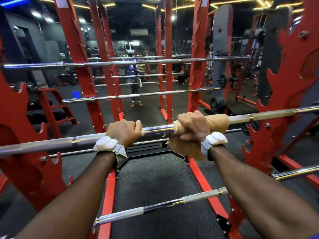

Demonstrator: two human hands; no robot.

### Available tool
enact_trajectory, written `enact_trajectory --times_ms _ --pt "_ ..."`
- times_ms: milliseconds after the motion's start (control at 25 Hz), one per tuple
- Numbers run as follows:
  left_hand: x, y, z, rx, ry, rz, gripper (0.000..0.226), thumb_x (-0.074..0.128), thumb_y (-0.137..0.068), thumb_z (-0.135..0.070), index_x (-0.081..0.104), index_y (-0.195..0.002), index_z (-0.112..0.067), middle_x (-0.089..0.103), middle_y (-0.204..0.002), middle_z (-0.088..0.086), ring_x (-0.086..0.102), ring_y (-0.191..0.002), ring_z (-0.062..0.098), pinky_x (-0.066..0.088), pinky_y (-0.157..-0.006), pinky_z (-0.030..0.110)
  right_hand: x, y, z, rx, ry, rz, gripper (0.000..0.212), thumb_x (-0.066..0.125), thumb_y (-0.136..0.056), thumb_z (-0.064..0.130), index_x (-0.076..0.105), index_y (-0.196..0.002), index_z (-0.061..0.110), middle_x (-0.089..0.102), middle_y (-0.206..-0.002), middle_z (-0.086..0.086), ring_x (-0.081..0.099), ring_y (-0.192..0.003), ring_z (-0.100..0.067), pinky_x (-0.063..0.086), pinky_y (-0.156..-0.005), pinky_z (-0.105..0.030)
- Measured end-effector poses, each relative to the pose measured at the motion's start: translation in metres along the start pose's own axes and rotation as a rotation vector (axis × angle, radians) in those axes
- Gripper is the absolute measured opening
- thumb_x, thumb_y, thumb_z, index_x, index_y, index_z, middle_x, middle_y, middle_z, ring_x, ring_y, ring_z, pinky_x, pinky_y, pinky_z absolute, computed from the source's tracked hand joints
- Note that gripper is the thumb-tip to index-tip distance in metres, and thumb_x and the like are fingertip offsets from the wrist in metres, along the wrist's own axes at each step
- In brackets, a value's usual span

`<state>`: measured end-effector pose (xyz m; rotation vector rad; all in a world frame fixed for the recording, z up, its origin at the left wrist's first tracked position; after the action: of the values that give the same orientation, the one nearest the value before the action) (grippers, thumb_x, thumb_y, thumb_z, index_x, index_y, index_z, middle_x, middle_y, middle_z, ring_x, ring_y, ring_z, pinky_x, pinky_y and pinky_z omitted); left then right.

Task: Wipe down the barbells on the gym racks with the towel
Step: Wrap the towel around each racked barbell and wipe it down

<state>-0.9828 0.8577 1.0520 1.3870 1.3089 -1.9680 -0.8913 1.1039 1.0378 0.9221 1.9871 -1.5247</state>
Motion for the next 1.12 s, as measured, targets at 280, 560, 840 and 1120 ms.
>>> enact_trajectory --times_ms 280,560,840,1120 --pt "-0.002 -0.008 -0.003 -0.014 0.028 0.111 0.053 0.023 -0.096 -0.041 0.068 -0.086 -0.015 0.066 -0.094 0.012 0.052 -0.077 0.03 0.039 -0.069 0.034 0.001 -0.02 0.084 -0.016 0.026 -0.122 0.03 0.054 -0.054 0.039 0.05 -0.079 0.022 0.053 -0.072 0.002 0.052 -0.069 -0.025 0.033 -0.069 -0.039" --pt "-0.002 -0.005 0.004 0.024 0.016 0.156 0.063 0.015 -0.099 -0.05 0.067 -0.086 -0.018 0.067 -0.094 0.012 0.062 -0.088 0.033 0.042 -0.072 0.036 -0.002 -0.015 0.037 -0.14 0.0 -0.01 0.053 0.074 -0.042 0.045 0.055 -0.084 0.018 0.057 -0.072 0.0 0.056 -0.064 -0.026 0.036 -0.061 -0.034" --pt "-0.007 -0.005 -0.003 0.0 0.046 0.172 0.051 0.02 -0.099 -0.042 0.063 -0.085 -0.017 0.066 -0.101 0.013 0.054 -0.082 0.032 0.041 -0.074 0.036 -0.001 -0.008 0.027 -0.064 0.074 -0.026 0.048 0.071 -0.043 0.044 0.049 -0.078 0.02 0.054 -0.07 -0.001 0.052 -0.063 -0.027 0.031 -0.061 -0.036" --pt "-0.001 -0.007 -0.002 -0.011 0.079 0.163 0.051 0.022 -0.099 -0.041 0.066 -0.093 -0.017 0.067 -0.108 0.014 0.062 -0.1 0.035 0.041 -0.077 0.038 -0.001 -0.04 0.118 -0.074 0.0 -0.083 0.029 0.064 -0.05 0.03 0.048 -0.073 0.023 0.052 -0.067 0.002 0.05 -0.061 -0.024 0.034 -0.062 -0.036"
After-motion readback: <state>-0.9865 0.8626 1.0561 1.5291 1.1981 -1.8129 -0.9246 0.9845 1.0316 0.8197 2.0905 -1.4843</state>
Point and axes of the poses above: each hand's wrist, its own y-axis away from the middle knuckle, its own x-axis out of the palm, z = x × y, the point moved 2 cm from there along -y, towards the middle knuckle
